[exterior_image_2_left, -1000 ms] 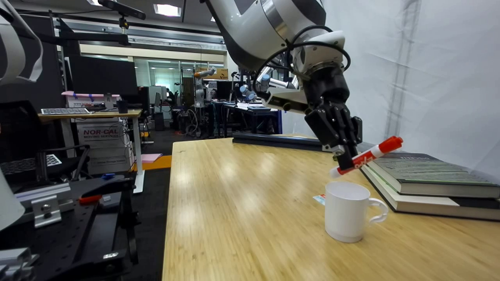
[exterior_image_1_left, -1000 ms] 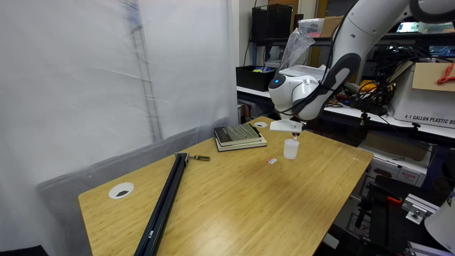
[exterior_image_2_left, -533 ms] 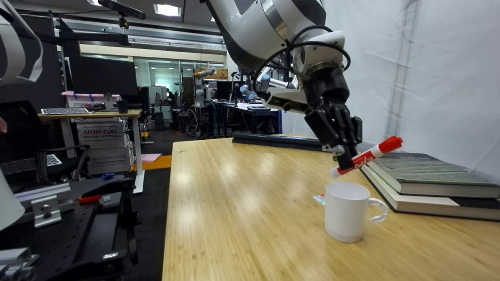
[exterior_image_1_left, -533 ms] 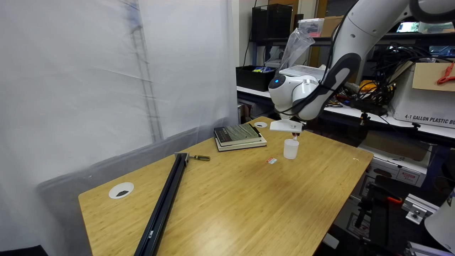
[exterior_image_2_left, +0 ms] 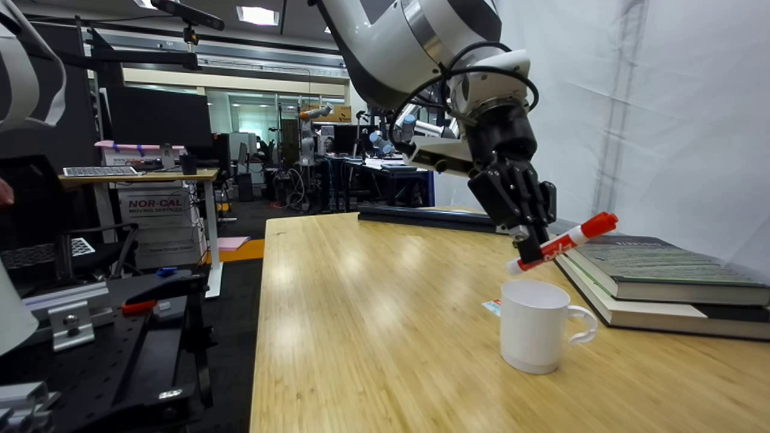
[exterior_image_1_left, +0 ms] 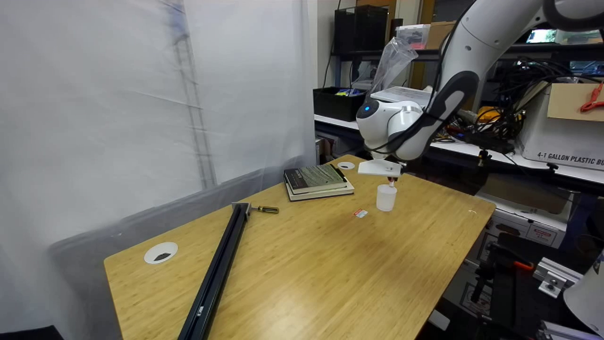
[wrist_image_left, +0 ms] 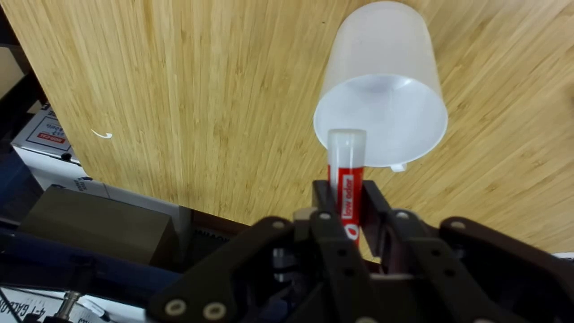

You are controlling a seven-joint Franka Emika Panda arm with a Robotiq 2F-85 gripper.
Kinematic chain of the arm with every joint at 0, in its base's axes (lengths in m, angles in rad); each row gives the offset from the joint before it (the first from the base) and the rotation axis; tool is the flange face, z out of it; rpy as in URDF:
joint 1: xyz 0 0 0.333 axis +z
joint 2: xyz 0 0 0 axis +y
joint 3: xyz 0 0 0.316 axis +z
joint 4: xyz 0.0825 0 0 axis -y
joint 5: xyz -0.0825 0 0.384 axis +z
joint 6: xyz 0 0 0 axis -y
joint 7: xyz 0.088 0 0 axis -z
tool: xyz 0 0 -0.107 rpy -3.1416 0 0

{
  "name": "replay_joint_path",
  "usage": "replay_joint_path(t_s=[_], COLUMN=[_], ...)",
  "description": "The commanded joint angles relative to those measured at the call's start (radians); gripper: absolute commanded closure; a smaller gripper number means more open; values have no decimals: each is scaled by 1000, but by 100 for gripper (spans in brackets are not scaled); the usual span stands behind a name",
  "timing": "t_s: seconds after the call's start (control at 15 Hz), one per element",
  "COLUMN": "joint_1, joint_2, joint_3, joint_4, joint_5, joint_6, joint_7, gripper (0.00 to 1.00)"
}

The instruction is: Move the mug to the right, put the marker on the desk, then put it back in the mug

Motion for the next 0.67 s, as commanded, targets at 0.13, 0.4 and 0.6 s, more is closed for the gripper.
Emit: replay_joint_path(t_s=[0.13, 0.4, 0.6], joint_1=[-1, 18, 20], joint_2=[26, 52, 65], joint_3=[38, 68, 93], joint_4=[44, 91, 117], joint_5=[-39, -85, -128], joint_6=[-106, -210, -273], joint_7=[31, 58, 84], gripper=[95, 95, 95])
